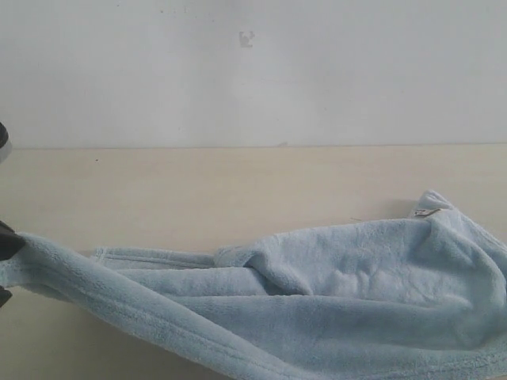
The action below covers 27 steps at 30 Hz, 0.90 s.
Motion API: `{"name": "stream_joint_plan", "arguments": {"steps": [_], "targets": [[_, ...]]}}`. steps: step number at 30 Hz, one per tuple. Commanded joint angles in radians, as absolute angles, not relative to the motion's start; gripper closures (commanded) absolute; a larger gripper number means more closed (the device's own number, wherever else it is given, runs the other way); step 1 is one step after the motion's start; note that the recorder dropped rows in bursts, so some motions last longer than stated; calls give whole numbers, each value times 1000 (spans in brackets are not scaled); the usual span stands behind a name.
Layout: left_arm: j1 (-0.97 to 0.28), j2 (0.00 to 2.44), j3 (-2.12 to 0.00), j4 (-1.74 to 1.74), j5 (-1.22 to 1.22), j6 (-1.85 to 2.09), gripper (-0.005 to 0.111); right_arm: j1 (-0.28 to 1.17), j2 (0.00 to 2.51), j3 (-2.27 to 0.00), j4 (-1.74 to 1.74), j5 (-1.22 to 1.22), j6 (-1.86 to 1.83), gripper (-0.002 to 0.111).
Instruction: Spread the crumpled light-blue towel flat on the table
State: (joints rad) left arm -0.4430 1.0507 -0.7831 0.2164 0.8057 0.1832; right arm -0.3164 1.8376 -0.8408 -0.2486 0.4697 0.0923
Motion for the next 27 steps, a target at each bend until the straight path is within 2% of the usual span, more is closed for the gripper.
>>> {"name": "stream_joint_plan", "arguments": {"steps": [1,4,6,15,27], "targets": [[-440,1041,-779,218,801,170,103,-319,1885,-829,-231,484,89,65],[-440,1041,-779,218,801,170,103,-319,1885,-829,-229,486,87,85],[-440,1041,-779,218,801,170,103,-319,1885,-829,-219,484,83,107],[-440,1041,-779,222,801,170,103,-317,1835,-829,-154,478,53,108],[-440,979,-785,224,787,158,103,-317,1394,-829,-136,529,56,108]]}}
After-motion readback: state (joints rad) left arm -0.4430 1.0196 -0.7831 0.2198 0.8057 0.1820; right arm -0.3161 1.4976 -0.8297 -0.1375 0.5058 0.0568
